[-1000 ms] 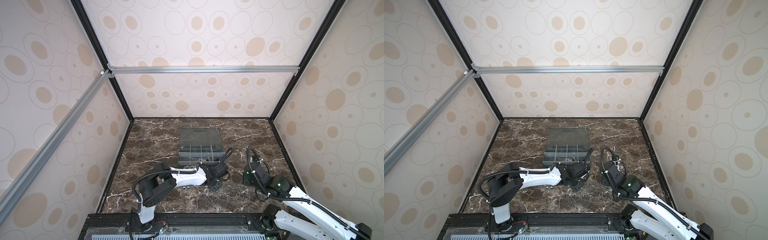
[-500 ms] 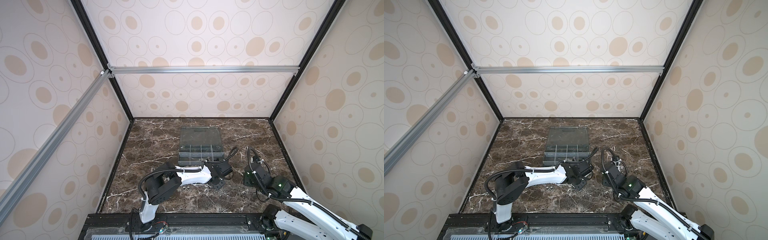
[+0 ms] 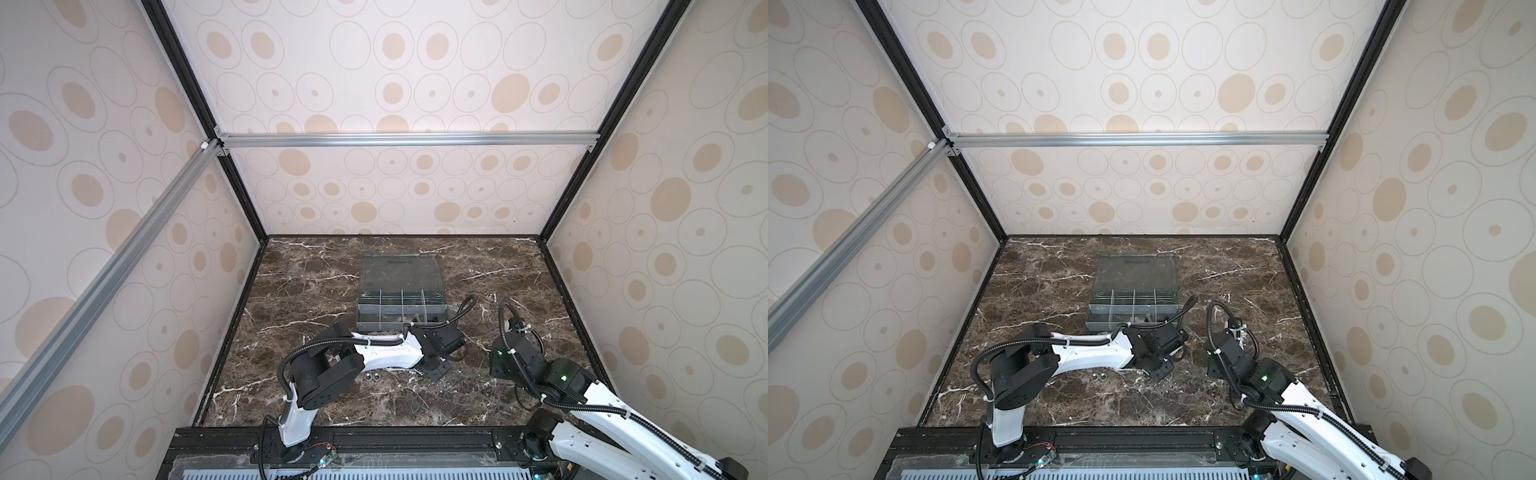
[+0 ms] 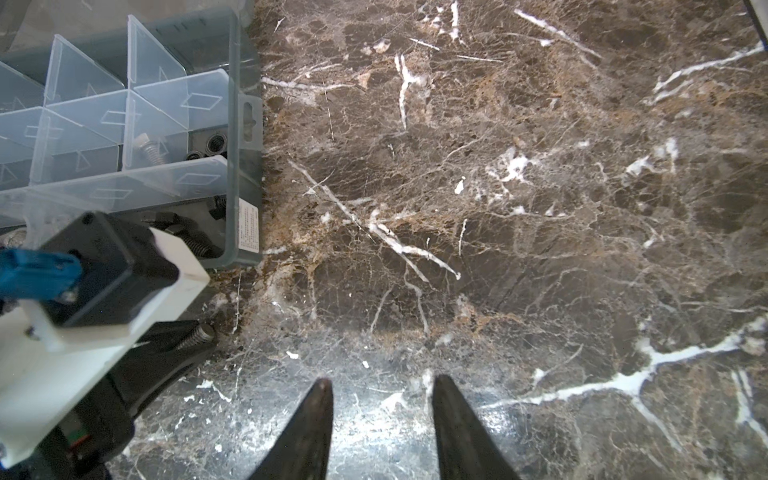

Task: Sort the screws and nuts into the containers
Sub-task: 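Lift the silver bolt with the left gripper over the box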

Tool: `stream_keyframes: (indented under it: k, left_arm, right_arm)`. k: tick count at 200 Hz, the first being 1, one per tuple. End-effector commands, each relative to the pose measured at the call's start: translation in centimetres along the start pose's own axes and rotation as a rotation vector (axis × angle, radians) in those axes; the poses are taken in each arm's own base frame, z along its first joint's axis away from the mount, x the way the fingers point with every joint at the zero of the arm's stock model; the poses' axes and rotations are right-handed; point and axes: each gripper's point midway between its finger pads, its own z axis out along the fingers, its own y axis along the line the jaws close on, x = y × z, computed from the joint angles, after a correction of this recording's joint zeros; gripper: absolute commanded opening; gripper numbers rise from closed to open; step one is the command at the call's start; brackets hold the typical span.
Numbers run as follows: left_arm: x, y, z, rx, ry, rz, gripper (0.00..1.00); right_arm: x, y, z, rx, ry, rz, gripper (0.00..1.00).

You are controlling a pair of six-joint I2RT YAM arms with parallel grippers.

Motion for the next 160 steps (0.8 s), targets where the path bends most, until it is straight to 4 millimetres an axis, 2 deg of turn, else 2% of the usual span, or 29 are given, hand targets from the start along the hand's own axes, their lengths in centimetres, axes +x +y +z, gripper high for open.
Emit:
stream_keyframes:
  k: [1, 16, 55, 76, 96, 129, 160]
  left_arm:
    - [0.1, -0.7, -0.9, 0.031, -0.024, 0.001, 0.07]
    - [-0.6, -0.6, -2.2, 0.034, -0.048, -0.006, 0.06]
    - [-4.2, -0.5, -7.7, 0.054, -0.228, -0.045, 0.06]
    - [-6.2, 0.7, -10.2, 0.016, -0.307, -0.045, 0.08]
    - [-8.2, 2.8, -11.9, -0.044, -0.354, -0.041, 0.08]
    - [-10.8, 7.3, -12.7, -0.11, -0.374, -0.054, 0.08]
    - [-11.8, 11.4, -11.5, -0.146, -0.353, -0.073, 0.08]
  right_arm:
    - [0.7, -1.4, -0.1, 0.032, -0.002, 0.04, 0.43]
    - [0.7, -1.6, -0.3, 0.024, -0.014, 0.051, 0.43]
    - [1.3, -1.6, 0.0, 0.005, -0.011, 0.082, 0.42]
    - [1.7, -1.5, 0.3, 0.0, 0.003, 0.08, 0.42]
    - [1.4, -1.6, 0.2, 0.004, -0.003, 0.069, 0.42]
    - [0.9, -1.4, -0.2, 0.001, -0.021, 0.053, 0.42]
    - [0.4, -1.4, -0.2, 0.009, -0.037, 0.045, 0.43]
